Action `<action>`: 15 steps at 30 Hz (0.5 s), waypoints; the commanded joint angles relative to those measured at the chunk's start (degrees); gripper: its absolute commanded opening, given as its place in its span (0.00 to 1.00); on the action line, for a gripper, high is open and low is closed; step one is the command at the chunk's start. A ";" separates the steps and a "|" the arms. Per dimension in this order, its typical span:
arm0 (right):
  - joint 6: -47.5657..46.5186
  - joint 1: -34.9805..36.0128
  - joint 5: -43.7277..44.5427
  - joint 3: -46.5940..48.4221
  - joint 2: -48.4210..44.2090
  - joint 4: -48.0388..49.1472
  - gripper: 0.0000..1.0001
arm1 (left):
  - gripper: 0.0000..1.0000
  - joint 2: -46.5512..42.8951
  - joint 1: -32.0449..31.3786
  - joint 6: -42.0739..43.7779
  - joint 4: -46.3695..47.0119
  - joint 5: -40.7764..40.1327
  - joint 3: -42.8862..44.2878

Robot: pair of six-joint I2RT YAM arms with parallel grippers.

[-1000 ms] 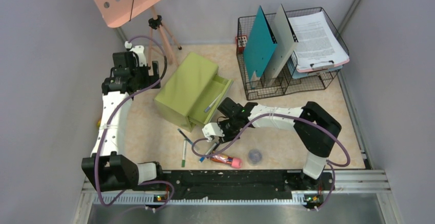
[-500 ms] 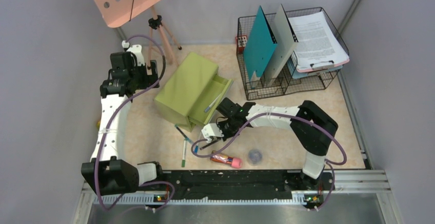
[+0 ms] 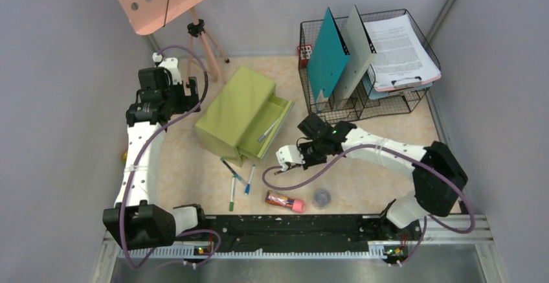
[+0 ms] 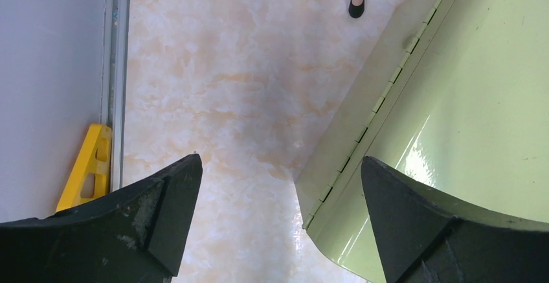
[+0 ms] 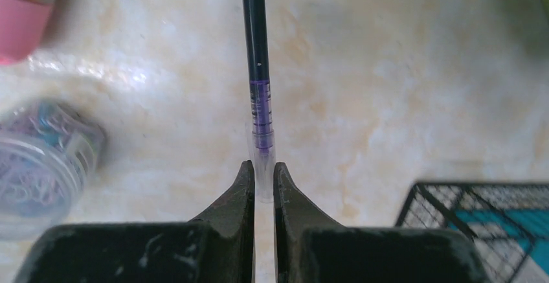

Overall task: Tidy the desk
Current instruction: Pick up the stationery from the corner of the board, then place the stationery in the drawer.

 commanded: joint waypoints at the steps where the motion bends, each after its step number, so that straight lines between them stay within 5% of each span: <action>1: -1.61 -3.31 2.23 4.86 -6.44 -4.56 0.00 | 0.98 -1.07 0.35 0.16 2.78 -0.10 -0.04; 8: -4.56 -3.43 3.10 15.62 -8.64 -8.05 0.00 | 0.98 -1.20 0.44 0.92 3.18 0.59 0.74; 15: -12.27 -3.41 3.94 29.89 0.75 -8.12 0.00 | 0.98 -1.23 0.45 1.59 3.27 1.27 0.58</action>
